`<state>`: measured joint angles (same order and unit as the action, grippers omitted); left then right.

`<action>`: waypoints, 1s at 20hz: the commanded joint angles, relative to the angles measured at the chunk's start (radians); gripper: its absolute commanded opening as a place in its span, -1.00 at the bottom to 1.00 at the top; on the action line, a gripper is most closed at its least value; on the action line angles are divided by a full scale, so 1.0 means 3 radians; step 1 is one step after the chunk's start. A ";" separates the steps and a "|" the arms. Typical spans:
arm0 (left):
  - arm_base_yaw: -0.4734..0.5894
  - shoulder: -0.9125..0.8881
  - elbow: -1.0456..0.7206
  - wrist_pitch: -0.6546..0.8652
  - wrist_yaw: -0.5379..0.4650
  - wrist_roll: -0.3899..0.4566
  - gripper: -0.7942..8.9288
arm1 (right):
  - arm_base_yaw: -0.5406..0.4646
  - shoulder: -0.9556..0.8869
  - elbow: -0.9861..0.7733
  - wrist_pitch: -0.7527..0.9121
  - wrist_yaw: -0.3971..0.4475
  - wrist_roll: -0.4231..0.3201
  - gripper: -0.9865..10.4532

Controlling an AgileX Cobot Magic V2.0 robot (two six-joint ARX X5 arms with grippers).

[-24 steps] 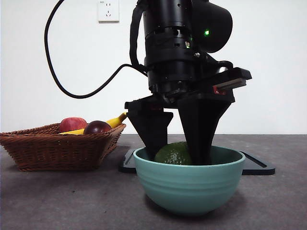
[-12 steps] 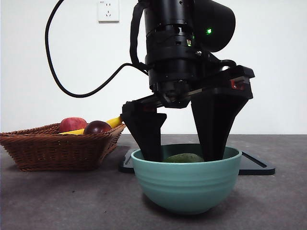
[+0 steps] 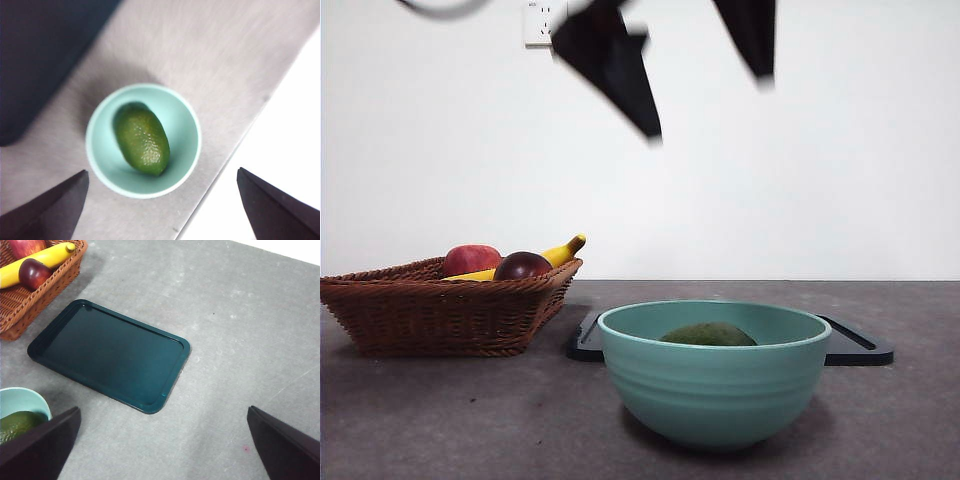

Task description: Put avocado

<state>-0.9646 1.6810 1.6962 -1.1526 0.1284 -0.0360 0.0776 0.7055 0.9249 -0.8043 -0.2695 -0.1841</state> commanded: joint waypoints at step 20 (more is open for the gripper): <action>0.0276 -0.3463 -0.1720 0.0286 -0.1027 -0.0206 0.58 | 0.0089 0.0017 0.0038 0.0024 -0.0015 0.0093 0.59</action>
<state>-0.8745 0.6651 1.1809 -1.0889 -0.1780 -0.0689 0.1020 0.7055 0.9249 -0.8040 -0.2699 -0.1741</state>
